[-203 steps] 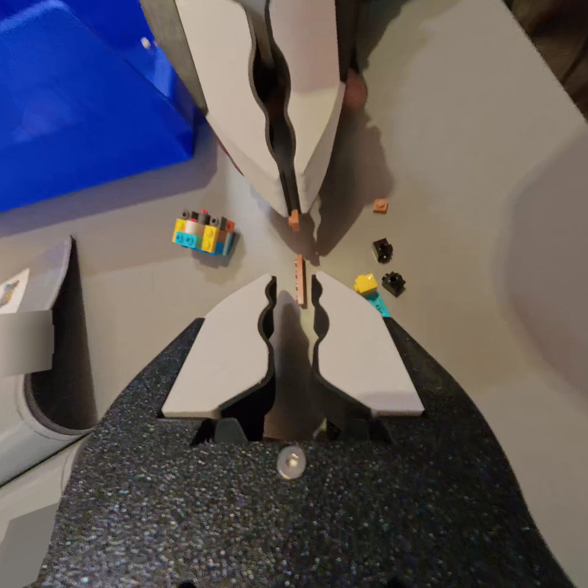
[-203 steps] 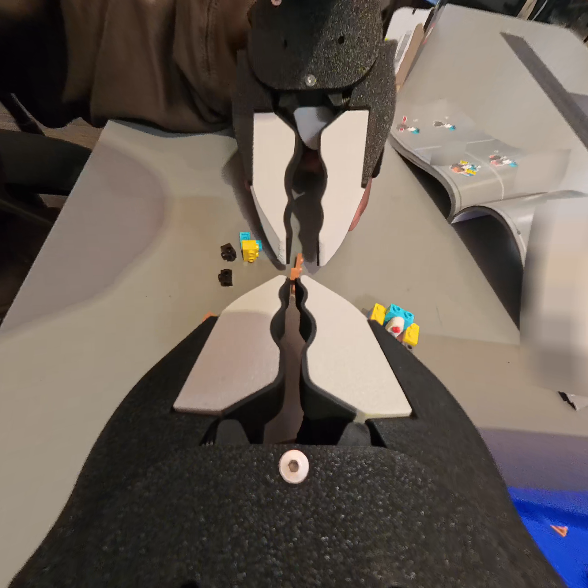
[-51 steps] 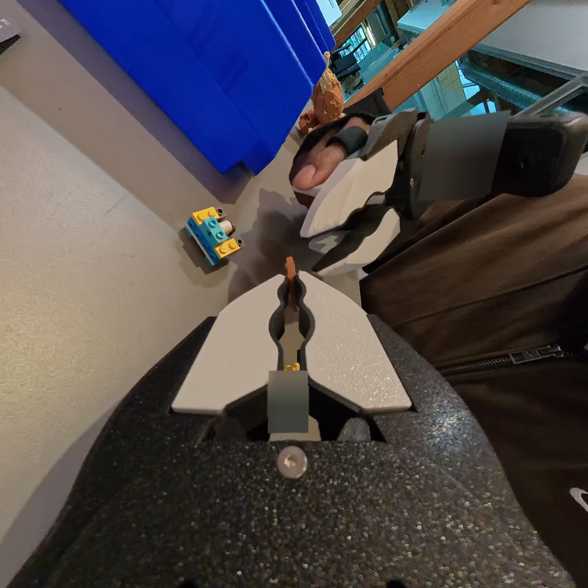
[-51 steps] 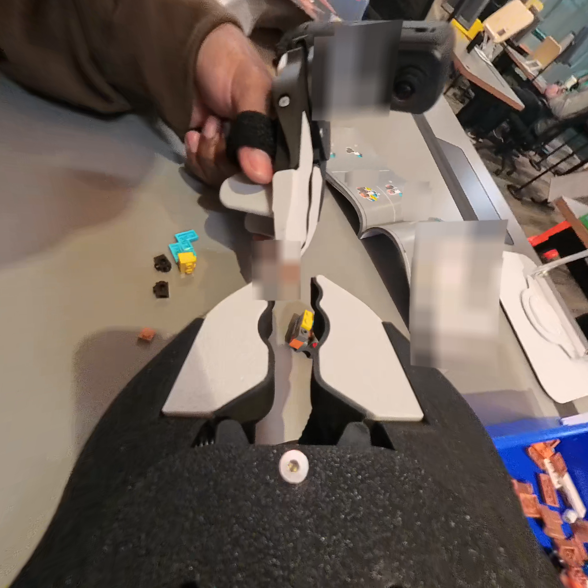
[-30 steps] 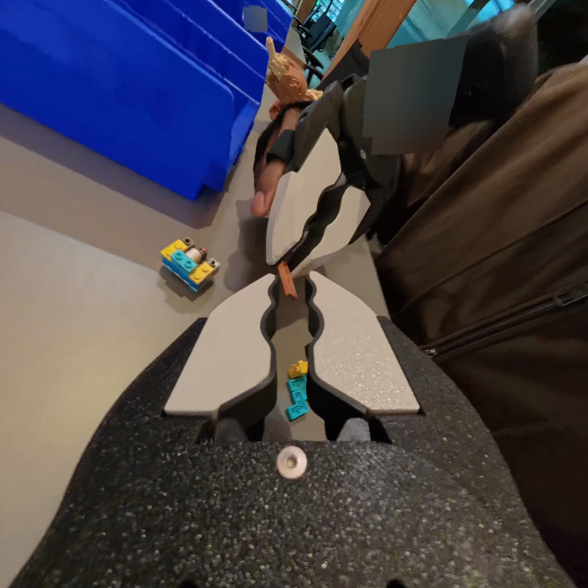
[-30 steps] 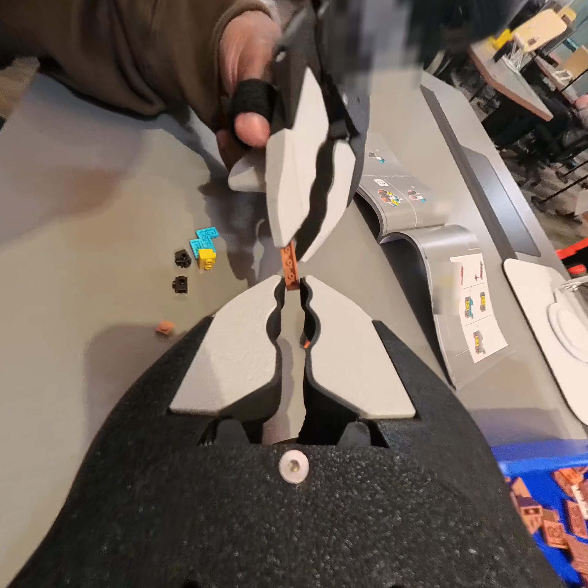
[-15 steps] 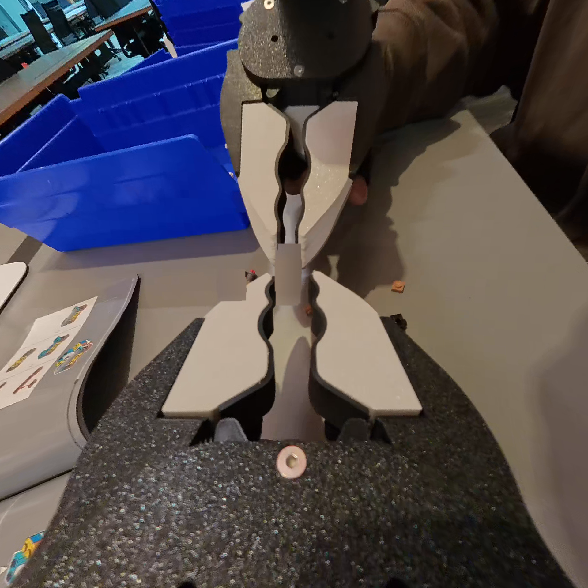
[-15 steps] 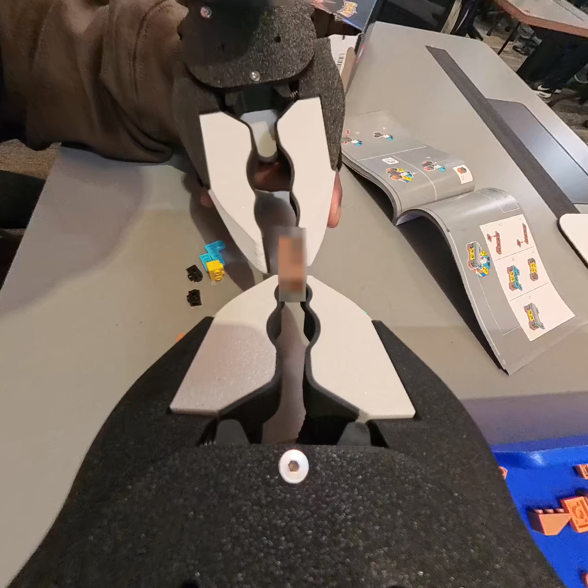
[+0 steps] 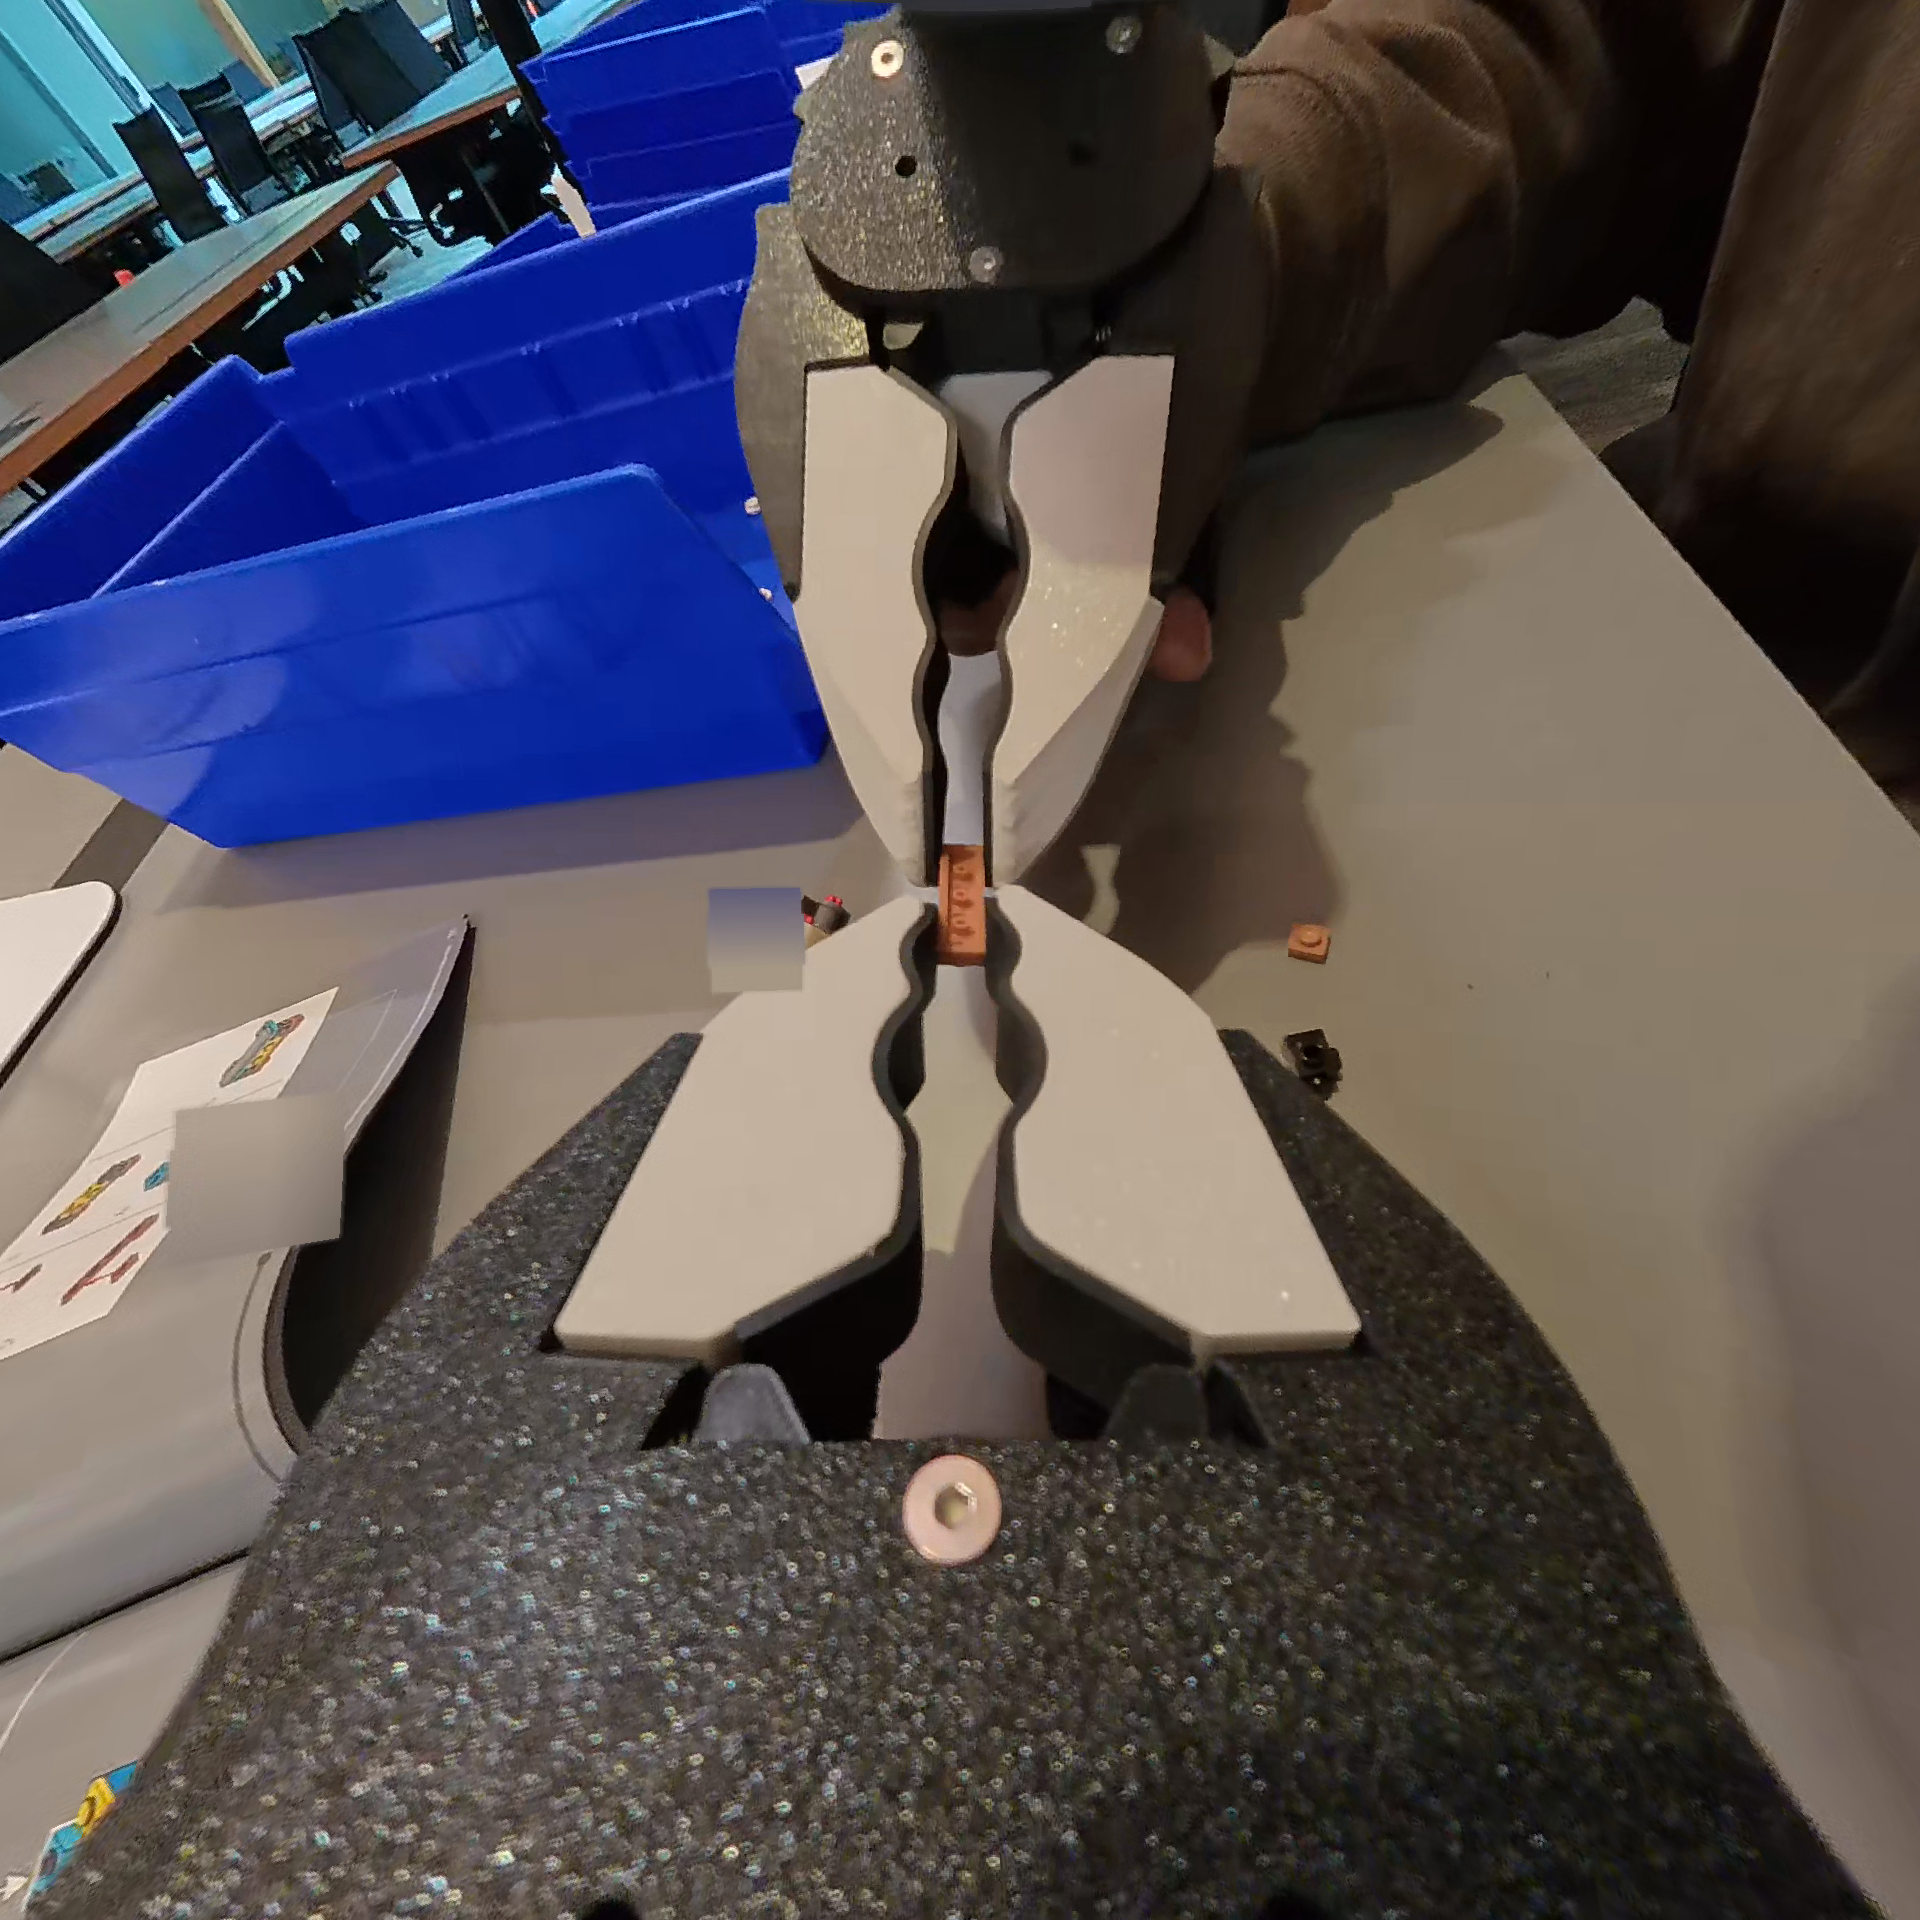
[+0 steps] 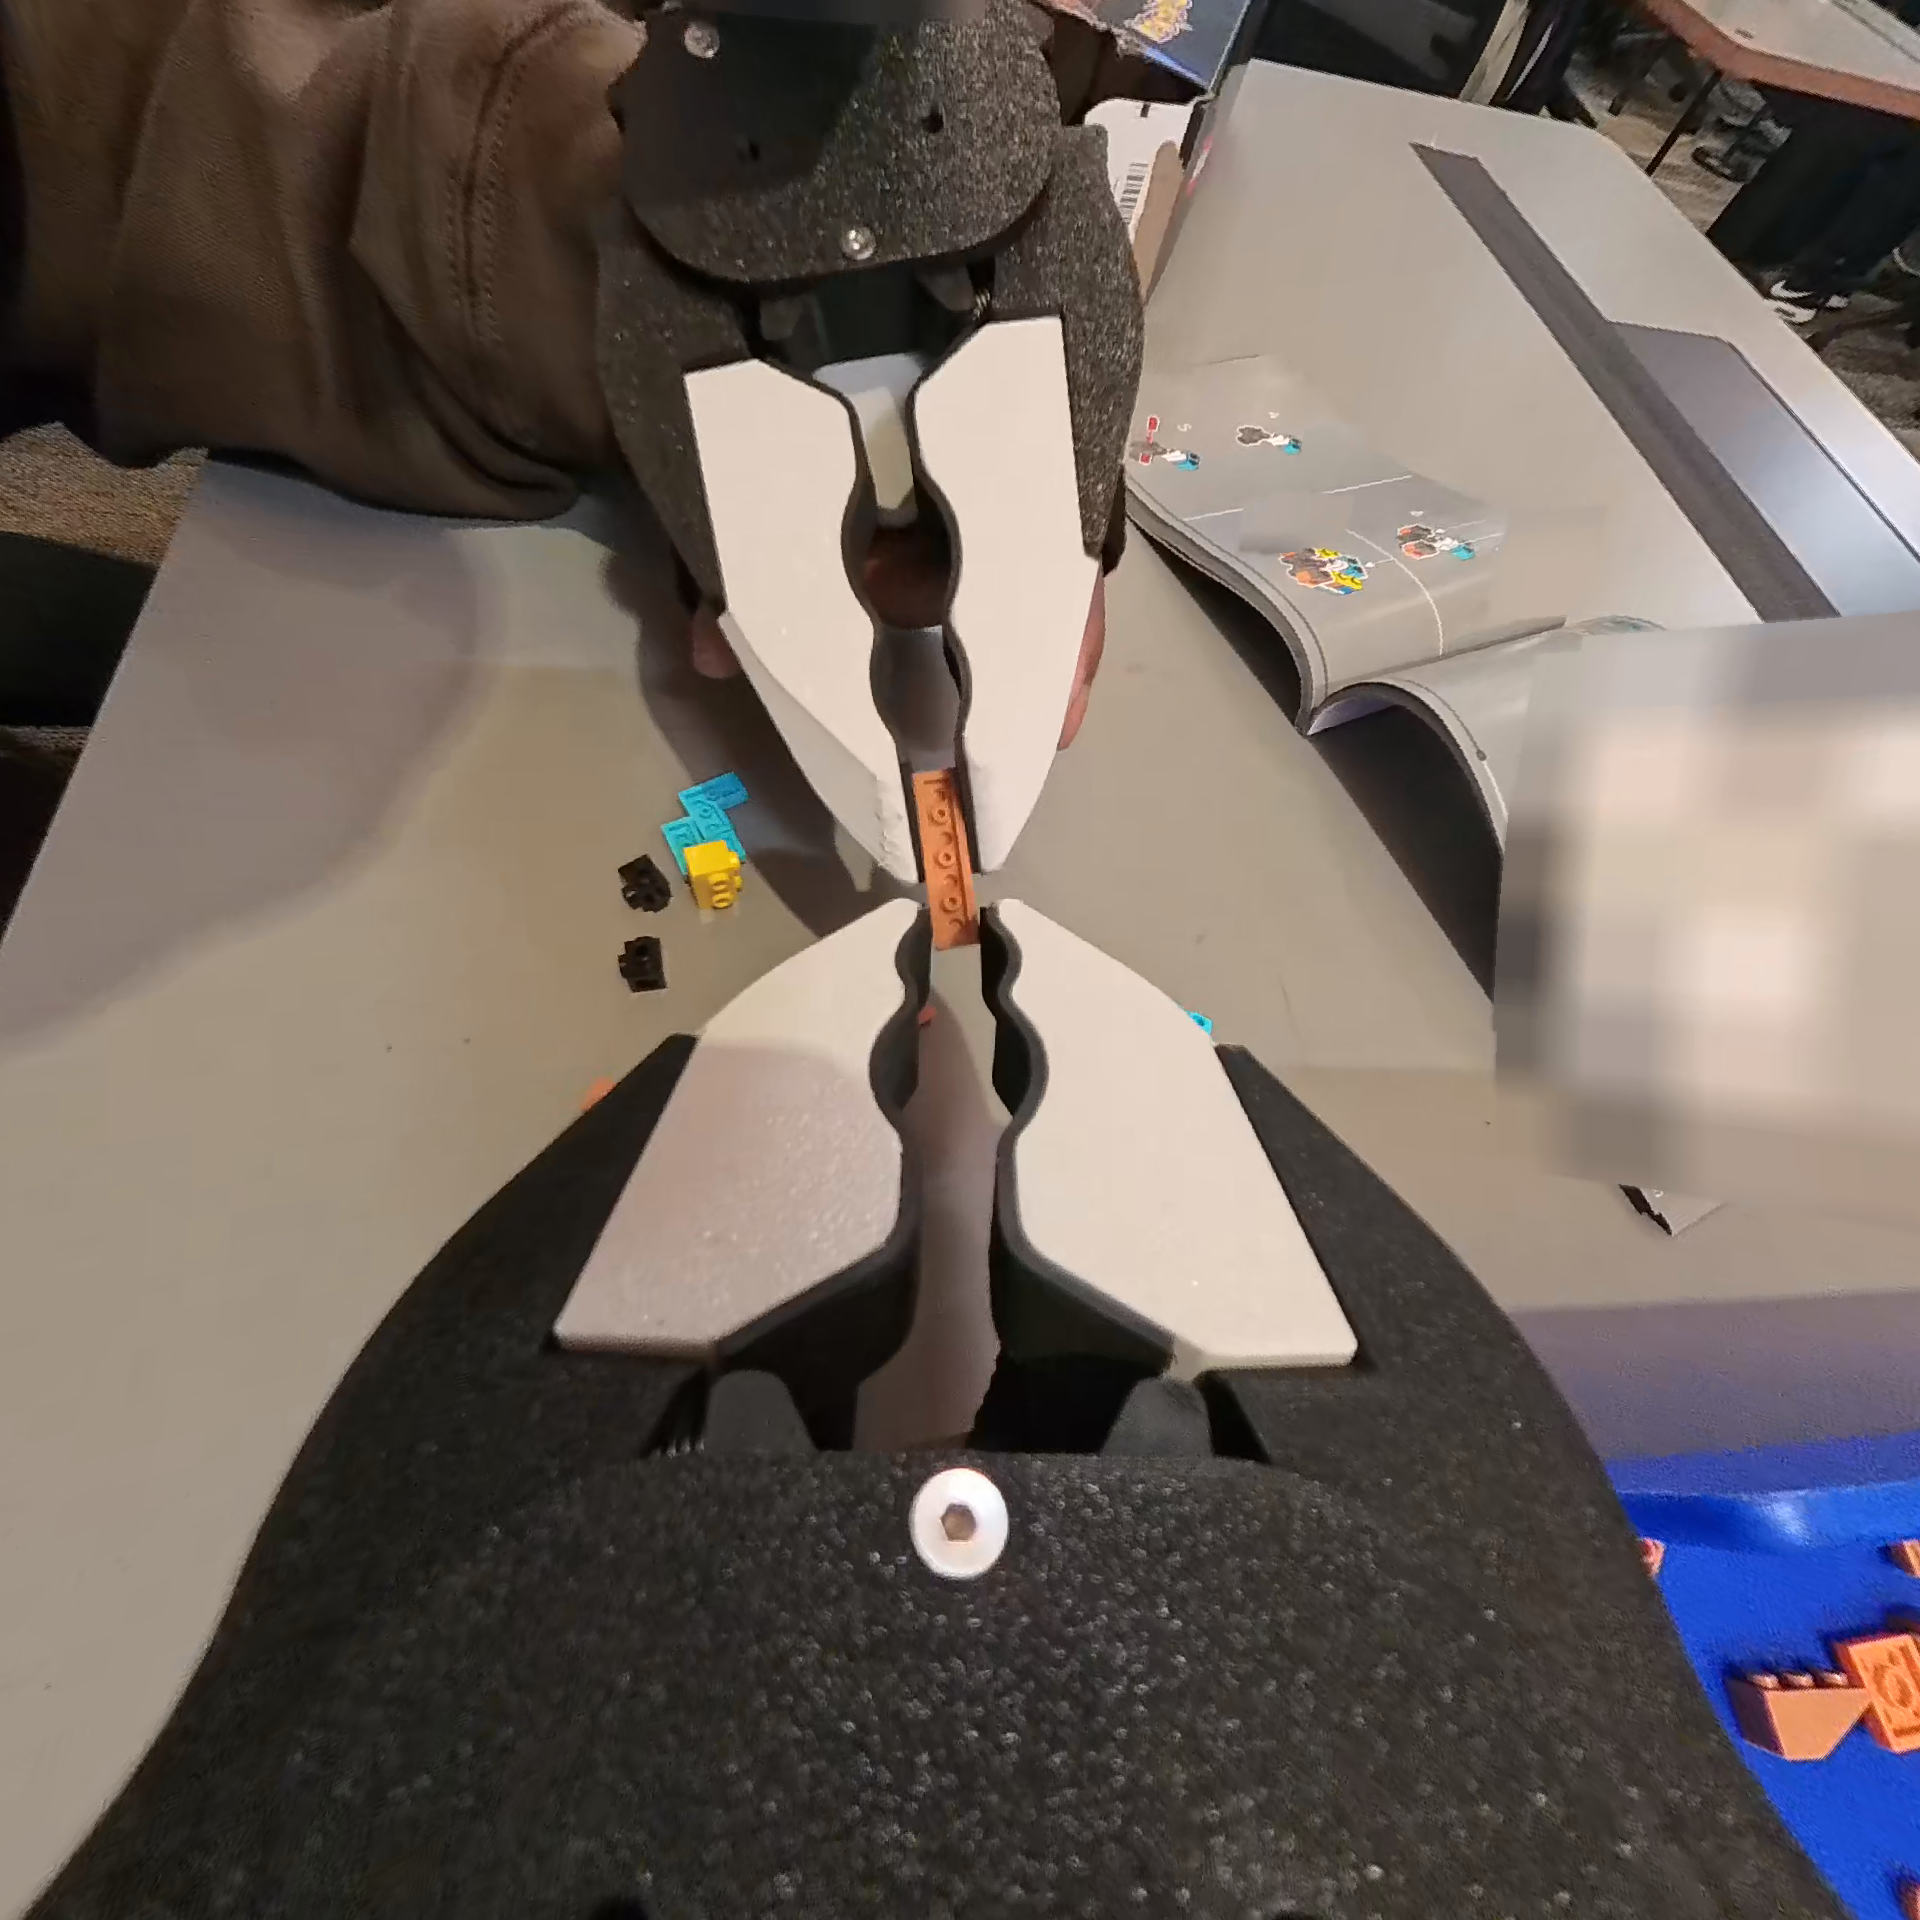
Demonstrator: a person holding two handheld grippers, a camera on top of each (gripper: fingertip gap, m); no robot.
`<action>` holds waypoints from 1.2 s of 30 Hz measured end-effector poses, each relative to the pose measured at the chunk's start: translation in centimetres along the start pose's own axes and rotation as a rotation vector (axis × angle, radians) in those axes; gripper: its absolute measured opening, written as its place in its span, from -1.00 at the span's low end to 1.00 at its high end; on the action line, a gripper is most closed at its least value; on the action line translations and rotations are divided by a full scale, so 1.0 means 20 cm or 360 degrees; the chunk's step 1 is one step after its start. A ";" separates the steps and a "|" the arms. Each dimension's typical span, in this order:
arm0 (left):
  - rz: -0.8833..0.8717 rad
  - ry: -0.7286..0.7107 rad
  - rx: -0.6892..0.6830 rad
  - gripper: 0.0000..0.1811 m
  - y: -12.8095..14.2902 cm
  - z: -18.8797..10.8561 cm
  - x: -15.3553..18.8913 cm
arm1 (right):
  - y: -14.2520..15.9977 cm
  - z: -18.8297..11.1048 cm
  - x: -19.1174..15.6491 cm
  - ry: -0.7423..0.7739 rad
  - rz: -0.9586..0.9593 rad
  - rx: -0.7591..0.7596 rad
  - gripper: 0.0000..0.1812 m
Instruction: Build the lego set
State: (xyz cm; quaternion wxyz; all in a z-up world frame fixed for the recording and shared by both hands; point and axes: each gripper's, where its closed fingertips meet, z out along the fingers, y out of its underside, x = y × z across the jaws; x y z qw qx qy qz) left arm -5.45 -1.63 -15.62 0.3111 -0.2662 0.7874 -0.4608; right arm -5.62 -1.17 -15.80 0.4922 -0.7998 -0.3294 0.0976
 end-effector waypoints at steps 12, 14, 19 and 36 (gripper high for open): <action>-0.0105 0.0156 -0.0288 -0.91 0.18 0.00 0.04 | 0.19 0.06 -0.02 -0.0041 -0.0031 -0.0348 -0.90; -0.0130 0.0186 -0.0338 -0.91 0.20 0.00 0.06 | 0.21 0.07 -0.02 -0.0038 -0.0032 -0.0380 -0.91; -0.0196 0.0213 -0.0384 -0.91 0.22 0.00 0.07 | 0.24 0.09 -0.03 -0.0069 -0.0053 -0.0428 -0.90; -0.0267 0.0267 -0.0491 -0.91 0.26 0.01 0.09 | 0.23 0.13 -0.06 -0.0258 -0.0004 -0.0383 -0.89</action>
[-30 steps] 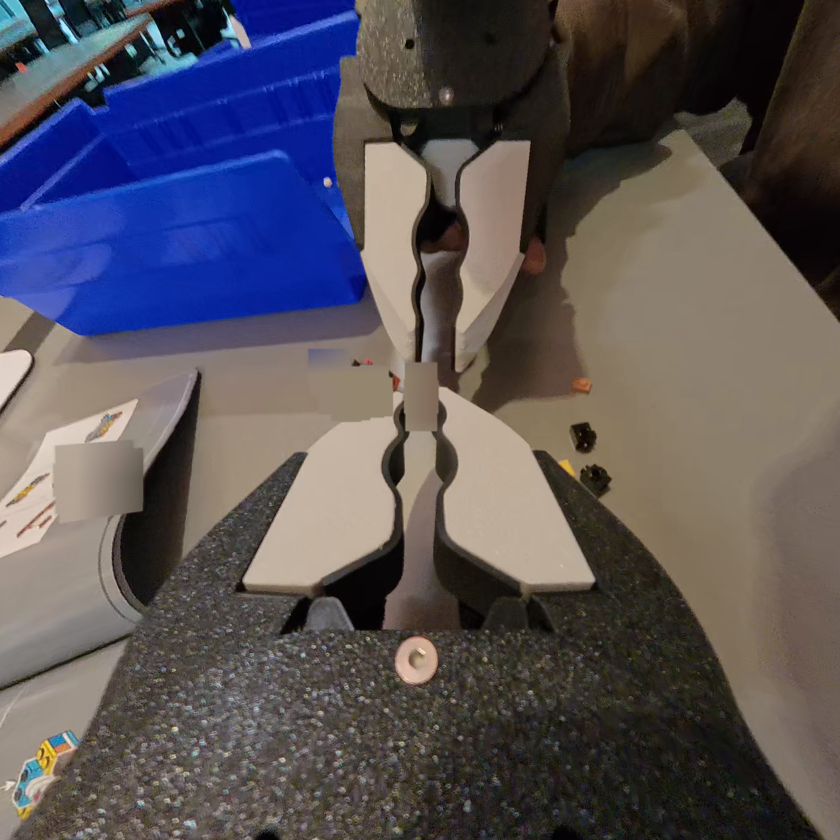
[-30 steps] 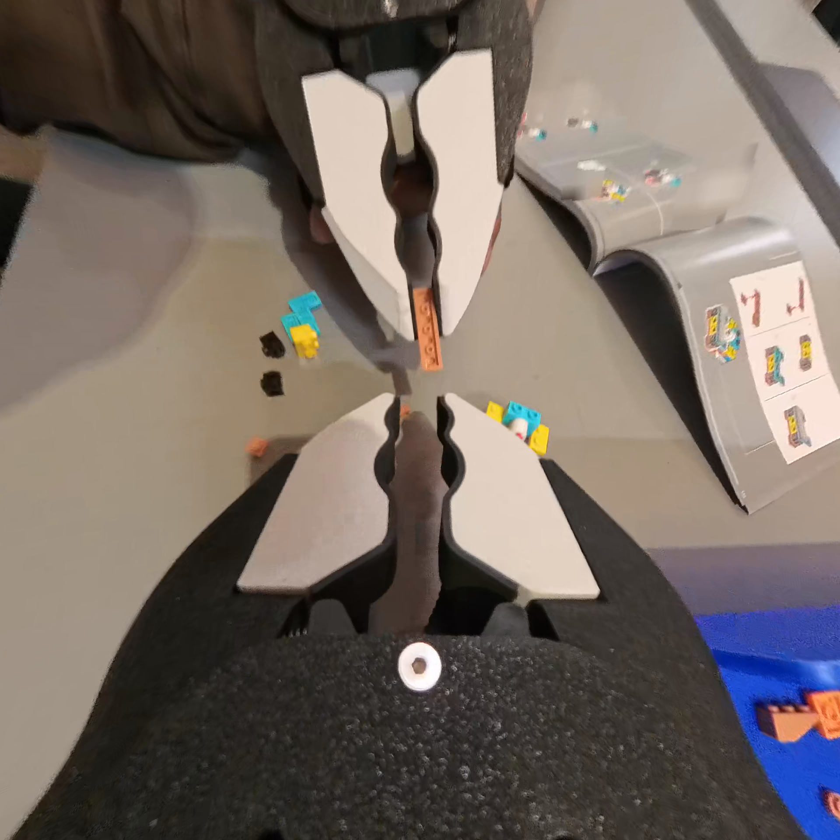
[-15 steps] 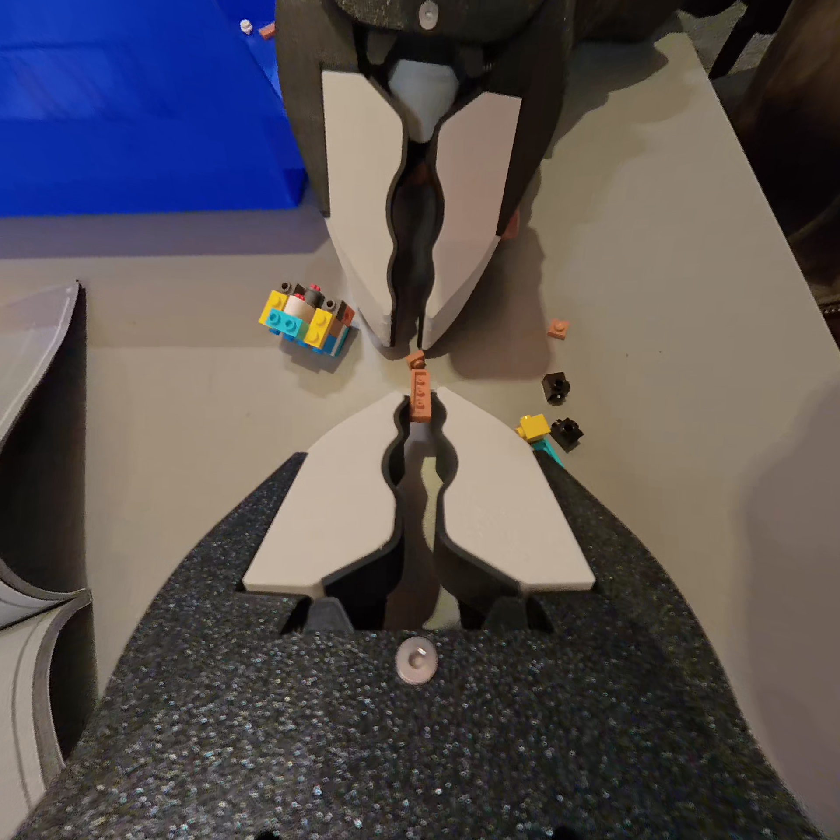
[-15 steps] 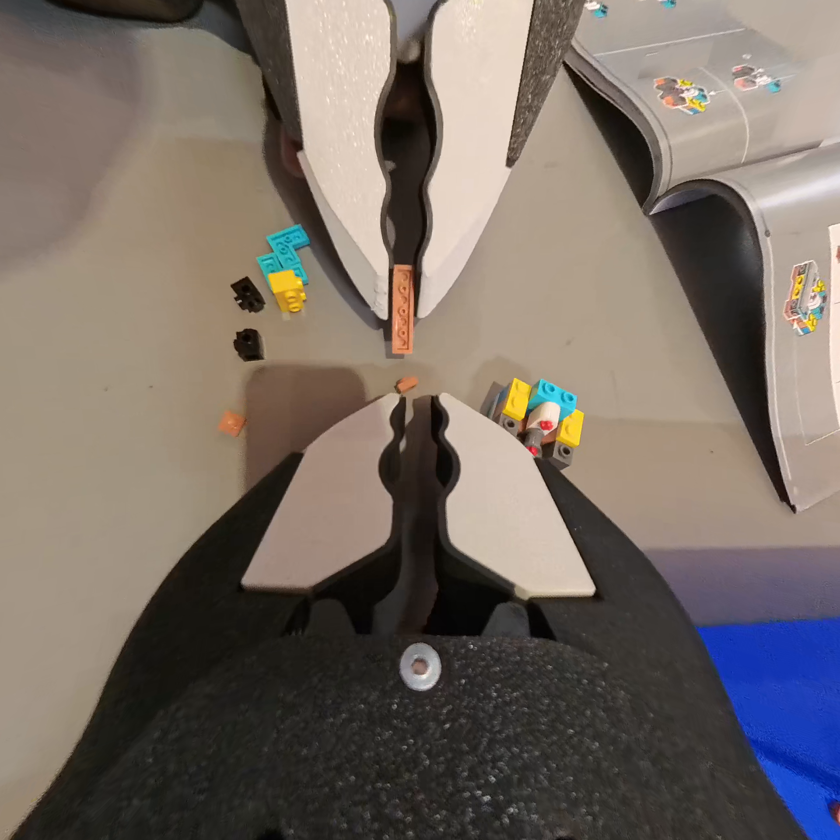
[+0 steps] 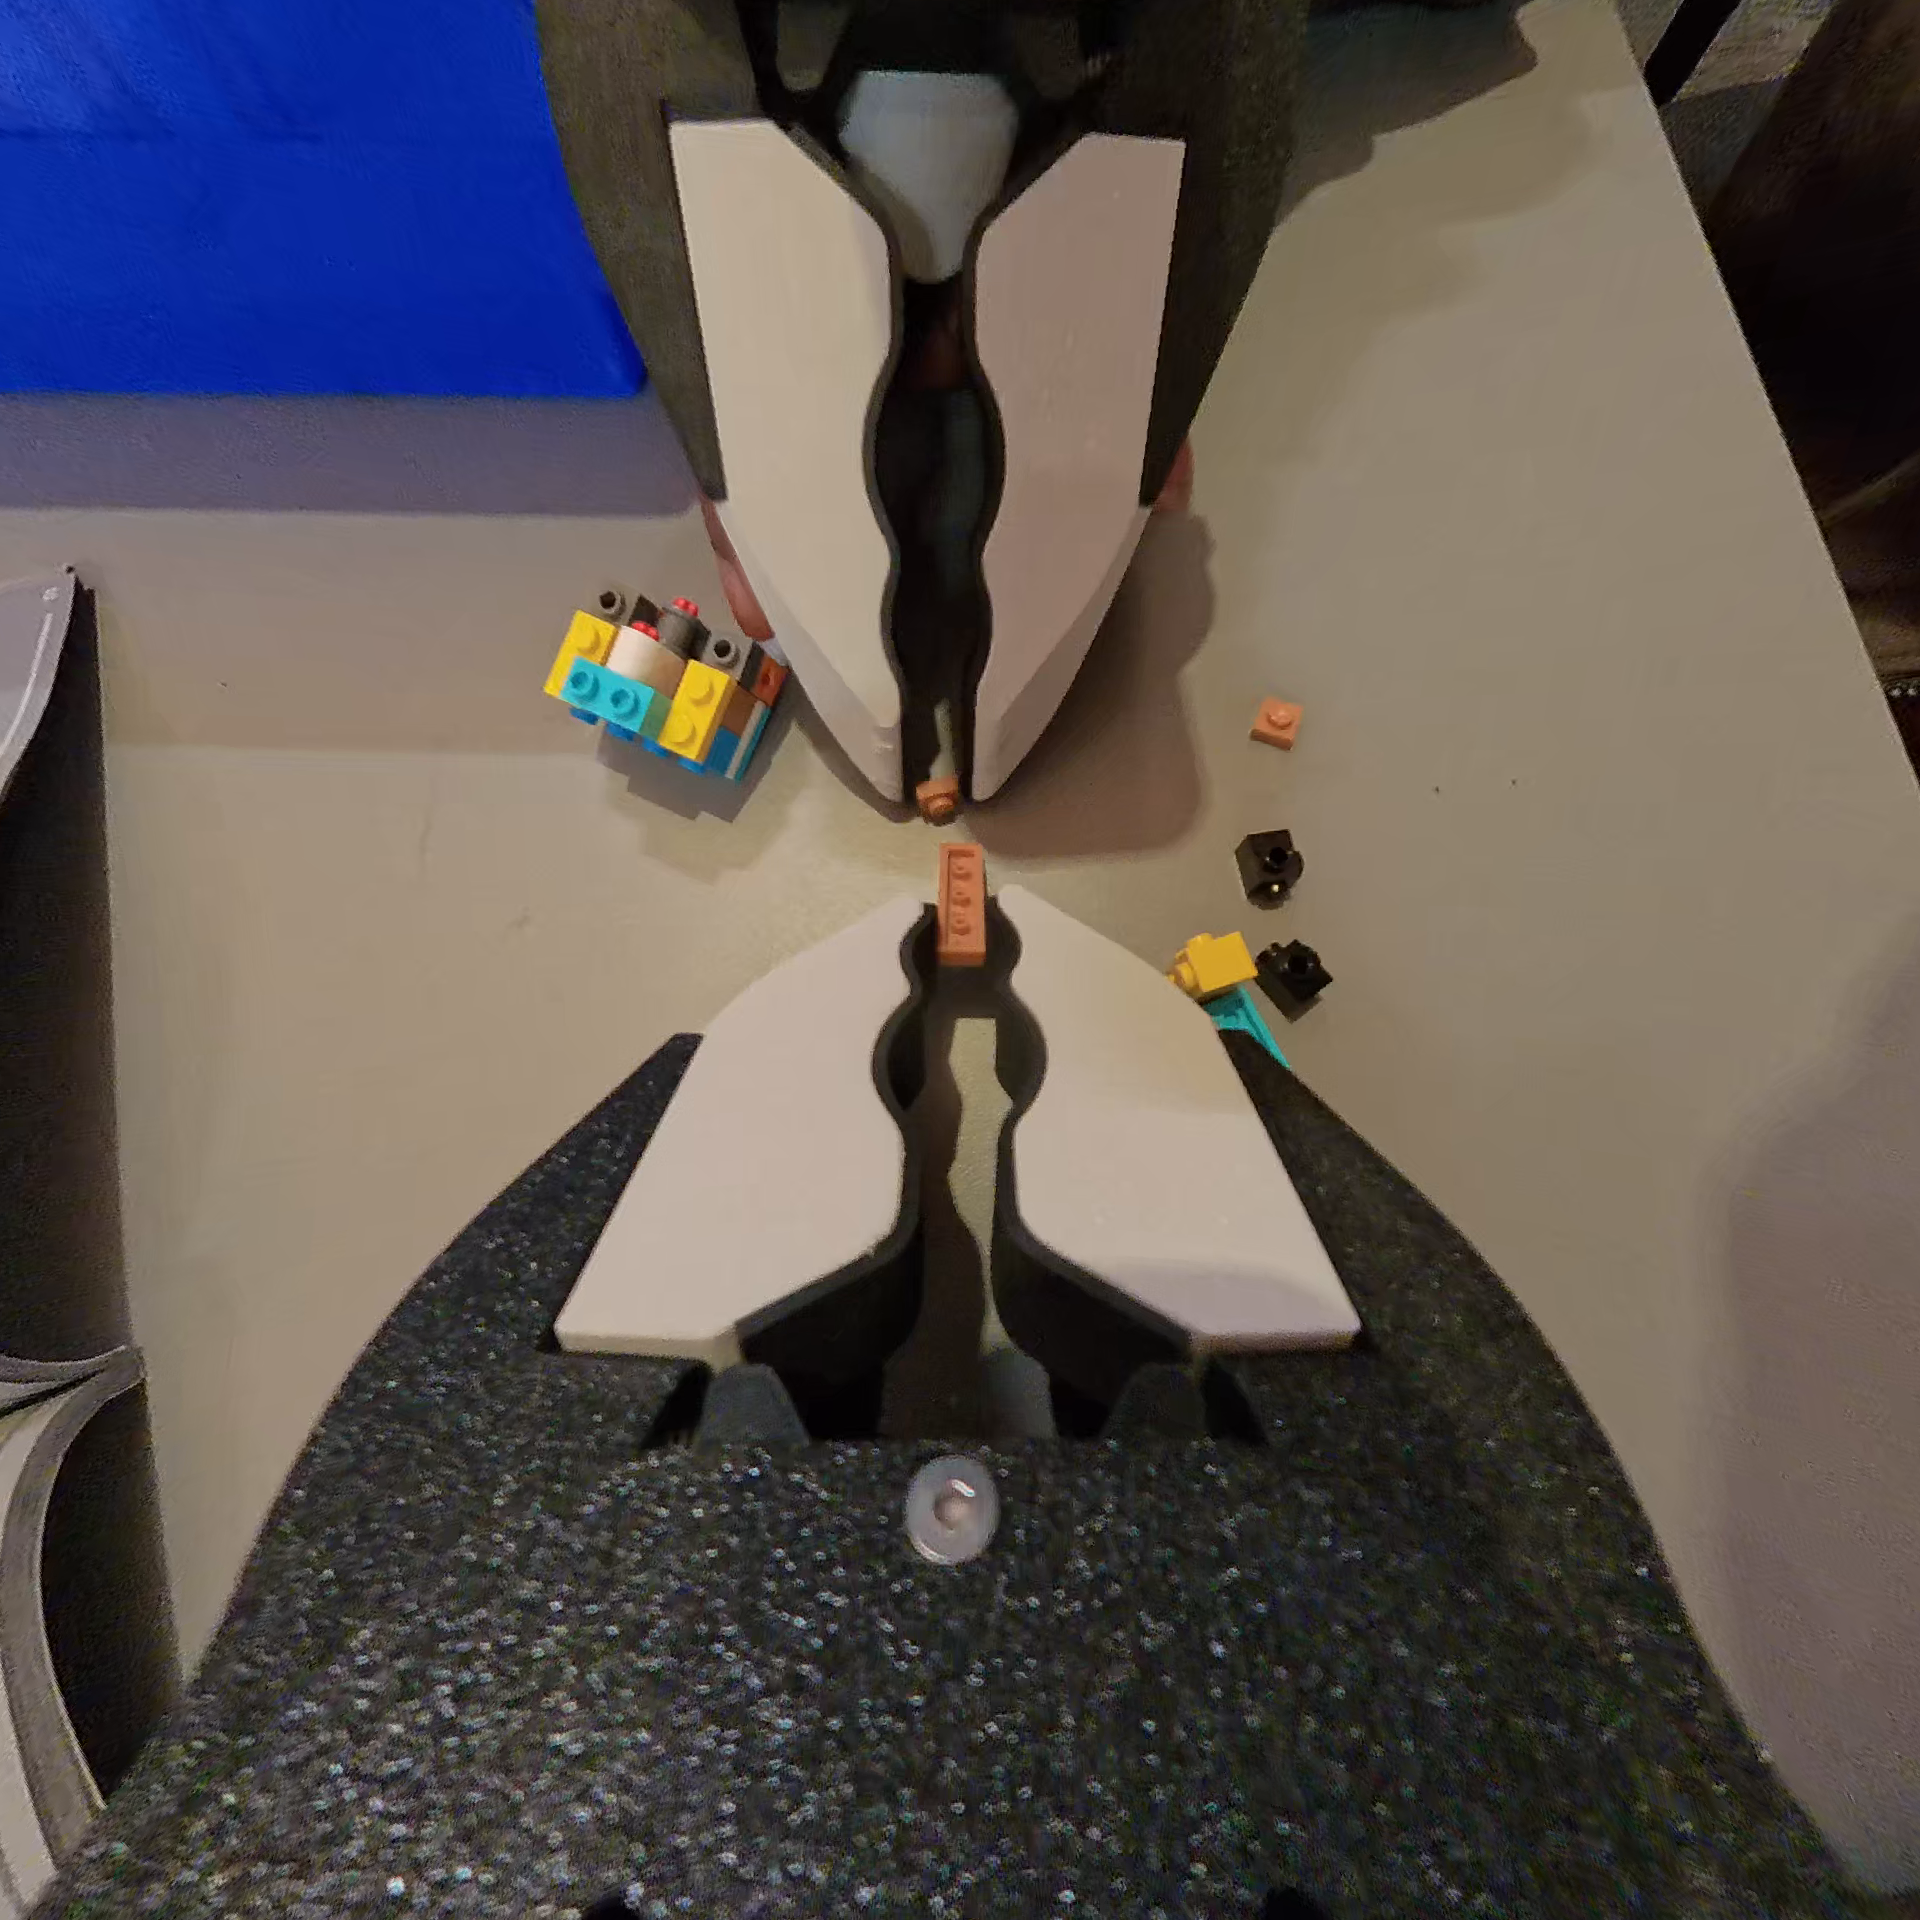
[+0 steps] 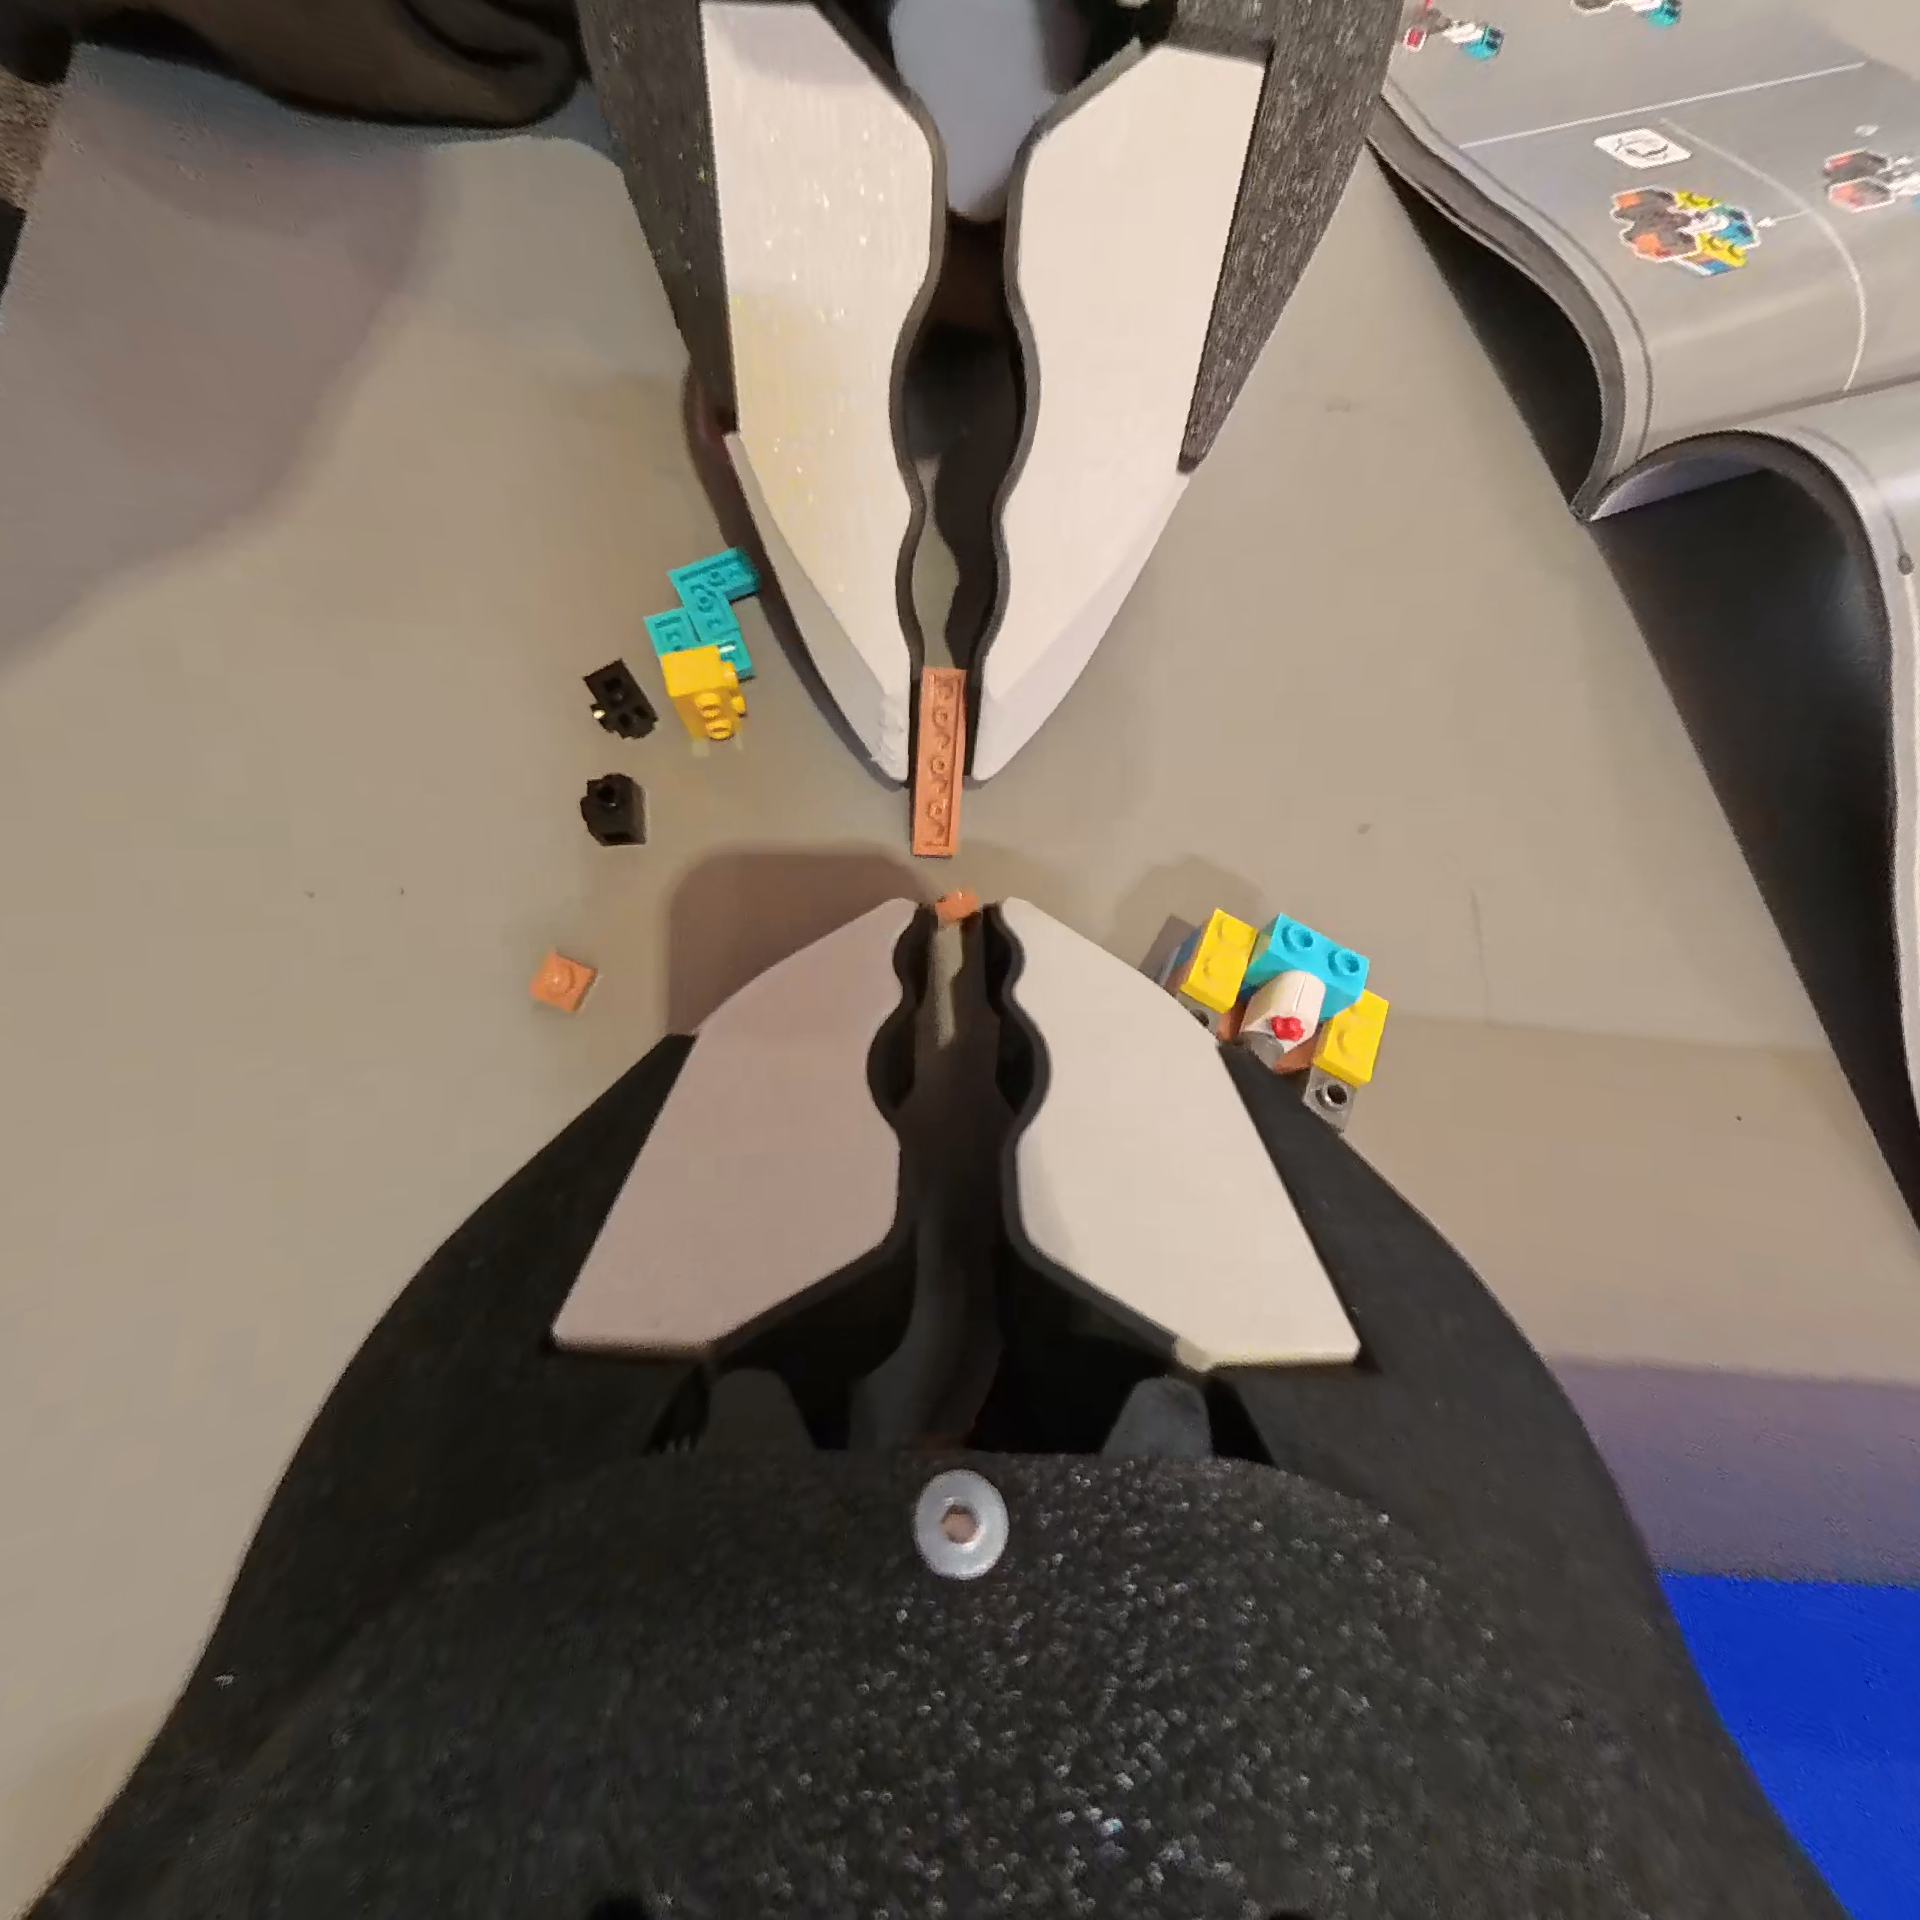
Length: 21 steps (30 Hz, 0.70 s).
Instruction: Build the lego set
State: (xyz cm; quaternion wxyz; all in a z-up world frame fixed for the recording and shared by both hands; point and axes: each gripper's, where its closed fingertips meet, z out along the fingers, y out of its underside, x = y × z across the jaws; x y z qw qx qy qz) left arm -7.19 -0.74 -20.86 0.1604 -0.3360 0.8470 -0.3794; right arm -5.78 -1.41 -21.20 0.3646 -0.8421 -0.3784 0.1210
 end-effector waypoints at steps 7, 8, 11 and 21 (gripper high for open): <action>-0.0065 -0.0001 0.0096 -0.91 -0.03 -0.03 -0.02 | -0.01 -0.01 0.02 0.0050 0.0003 0.0024 -0.91; -0.0078 -0.0011 0.0136 -0.91 -0.05 -0.04 -0.03 | -0.03 -0.03 0.03 0.0058 0.0003 0.0032 -0.91; -0.0090 -0.0062 0.0317 -0.91 -0.12 -0.07 -0.06 | -0.08 -0.11 0.06 0.0141 -0.0054 0.0031 -0.91; -0.0112 -0.0263 0.0644 -0.91 -0.28 -0.12 -0.11 | -0.21 -0.28 0.12 0.0152 -0.0221 -0.0244 -0.91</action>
